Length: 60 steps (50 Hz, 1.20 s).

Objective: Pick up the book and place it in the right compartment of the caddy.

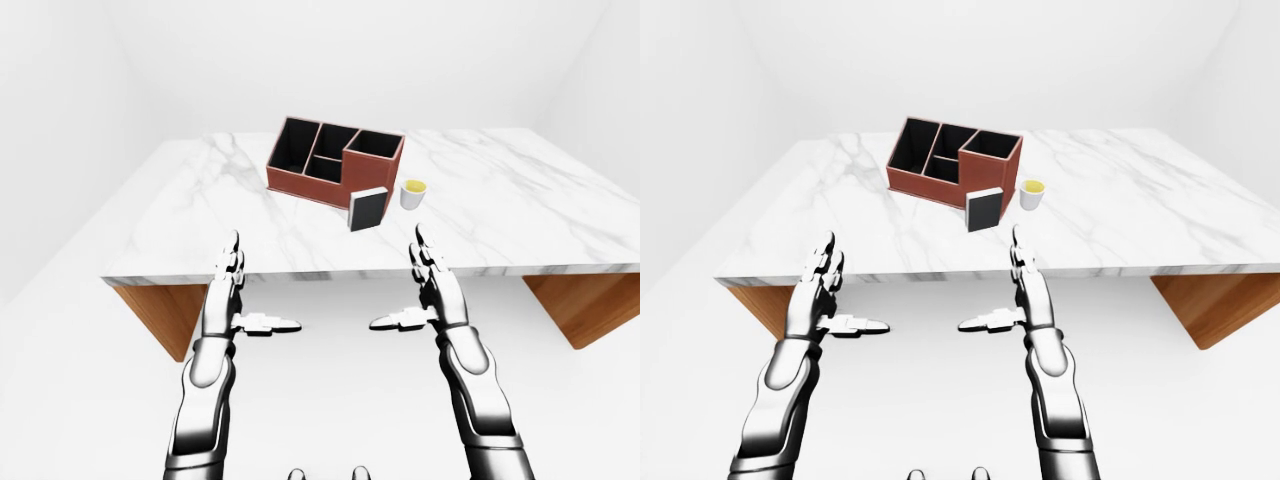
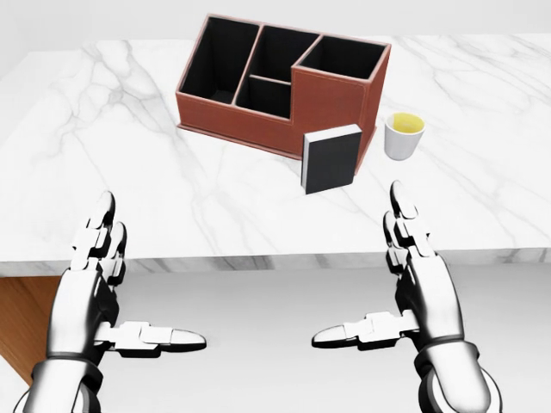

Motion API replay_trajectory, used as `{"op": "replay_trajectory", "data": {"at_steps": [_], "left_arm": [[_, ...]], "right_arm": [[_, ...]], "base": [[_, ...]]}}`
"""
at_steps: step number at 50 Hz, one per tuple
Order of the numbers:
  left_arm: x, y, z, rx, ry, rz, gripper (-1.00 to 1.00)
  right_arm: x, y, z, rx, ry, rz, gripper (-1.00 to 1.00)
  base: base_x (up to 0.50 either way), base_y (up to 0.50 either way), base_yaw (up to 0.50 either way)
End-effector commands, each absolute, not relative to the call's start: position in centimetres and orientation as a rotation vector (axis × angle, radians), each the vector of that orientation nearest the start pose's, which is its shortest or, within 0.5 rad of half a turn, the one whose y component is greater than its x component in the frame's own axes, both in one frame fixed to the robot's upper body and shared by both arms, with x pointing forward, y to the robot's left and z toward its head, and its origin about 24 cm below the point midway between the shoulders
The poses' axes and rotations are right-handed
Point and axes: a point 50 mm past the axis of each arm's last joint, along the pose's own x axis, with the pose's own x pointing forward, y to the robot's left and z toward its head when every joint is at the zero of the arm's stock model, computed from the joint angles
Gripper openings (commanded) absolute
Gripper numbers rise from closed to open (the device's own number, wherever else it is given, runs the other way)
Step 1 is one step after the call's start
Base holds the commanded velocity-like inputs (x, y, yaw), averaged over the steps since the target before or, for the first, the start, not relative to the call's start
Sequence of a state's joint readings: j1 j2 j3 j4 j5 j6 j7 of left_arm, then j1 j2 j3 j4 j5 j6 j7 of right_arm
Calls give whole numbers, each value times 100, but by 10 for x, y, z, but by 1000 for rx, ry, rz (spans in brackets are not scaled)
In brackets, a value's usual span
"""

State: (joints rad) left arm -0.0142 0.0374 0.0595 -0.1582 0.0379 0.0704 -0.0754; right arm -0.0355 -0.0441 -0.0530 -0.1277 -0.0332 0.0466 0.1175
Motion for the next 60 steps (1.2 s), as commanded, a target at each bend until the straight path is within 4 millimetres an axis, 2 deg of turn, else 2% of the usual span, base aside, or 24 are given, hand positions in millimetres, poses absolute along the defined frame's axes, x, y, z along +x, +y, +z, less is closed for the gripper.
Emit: {"op": "replay_trajectory", "data": {"at_steps": [1, 10, 18, 25, 36, 42, 50, 58, 60], "left_arm": [[253, 165, 78, 84, -106, -19, 100], [257, 167, 77, 91, -112, -11, 100], [257, 170, 81, 80, -130, -13, 100], [264, 179, 92, 83, -149, 1, 100], [266, 186, 139, 145, -334, -61, 100], [271, 193, 162, 154, -414, -69, 100], [274, 196, 186, 178, -504, -75, 100], [267, 193, 217, 218, -633, -99, 100], [263, 194, 230, 231, -686, -94, 100]], "right_arm": [[259, -158, 77, -105, -128, 85, 100], [262, -159, 83, -120, -144, 74, 100], [267, -157, 85, -211, -151, 130, 100], [276, -158, 101, -287, -188, 157, 100], [299, -164, 130, -419, -234, 156, 100], [297, -160, 161, -501, -345, 179, 100], [297, -157, 189, -554, -443, 195, 100], [300, -161, 215, -656, -506, 178, 100], [296, -162, 227, -665, -554, 181, 100]], "base": [[0, 50, 0], [0, 50, 0], [0, 0, 0], [0, 0, 0], [0, 0, 0], [0, 0, 0], [0, 0, 0], [0, 0, 0], [0, 0, 0]]}}
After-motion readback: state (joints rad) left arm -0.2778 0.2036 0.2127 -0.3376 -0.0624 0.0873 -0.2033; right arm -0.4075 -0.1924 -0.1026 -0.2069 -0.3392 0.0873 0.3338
